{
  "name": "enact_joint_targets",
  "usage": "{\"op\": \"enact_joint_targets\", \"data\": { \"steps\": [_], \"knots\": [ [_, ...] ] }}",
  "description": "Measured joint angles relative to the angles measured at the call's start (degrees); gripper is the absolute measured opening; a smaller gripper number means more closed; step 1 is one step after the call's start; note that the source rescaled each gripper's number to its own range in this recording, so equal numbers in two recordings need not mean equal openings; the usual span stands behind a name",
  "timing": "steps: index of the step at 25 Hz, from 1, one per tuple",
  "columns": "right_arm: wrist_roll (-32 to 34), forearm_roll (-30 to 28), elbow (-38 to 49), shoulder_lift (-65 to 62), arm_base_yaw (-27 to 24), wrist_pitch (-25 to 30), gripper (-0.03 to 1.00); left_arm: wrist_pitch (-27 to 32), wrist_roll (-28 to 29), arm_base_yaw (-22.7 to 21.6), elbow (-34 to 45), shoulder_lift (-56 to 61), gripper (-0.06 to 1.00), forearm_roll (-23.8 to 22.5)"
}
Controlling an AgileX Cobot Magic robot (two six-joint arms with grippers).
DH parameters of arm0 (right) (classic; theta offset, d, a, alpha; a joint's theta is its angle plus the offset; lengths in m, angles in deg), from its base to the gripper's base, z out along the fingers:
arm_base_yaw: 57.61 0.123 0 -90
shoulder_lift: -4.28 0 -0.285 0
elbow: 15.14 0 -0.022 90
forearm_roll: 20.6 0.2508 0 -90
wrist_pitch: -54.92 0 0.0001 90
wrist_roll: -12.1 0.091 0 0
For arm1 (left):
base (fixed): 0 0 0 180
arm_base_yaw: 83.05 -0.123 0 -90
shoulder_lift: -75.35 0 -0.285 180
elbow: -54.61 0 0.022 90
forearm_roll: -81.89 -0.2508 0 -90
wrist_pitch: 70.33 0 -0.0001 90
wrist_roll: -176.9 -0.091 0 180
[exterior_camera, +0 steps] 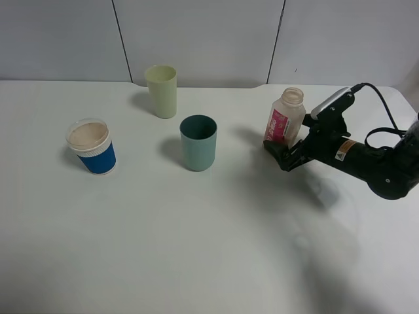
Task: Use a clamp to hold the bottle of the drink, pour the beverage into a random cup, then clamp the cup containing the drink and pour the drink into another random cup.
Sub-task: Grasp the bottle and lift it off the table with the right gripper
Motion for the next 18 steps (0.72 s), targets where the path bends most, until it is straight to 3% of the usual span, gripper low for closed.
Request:
{"op": "enact_joint_targets", "data": {
  "steps": [18],
  "knots": [
    [1.96, -5.34, -4.54, 5.3, 1.95, -0.91, 1.0, 0.0, 0.01, 0.0, 0.0, 0.0, 0.57, 0.0]
  ]
}}
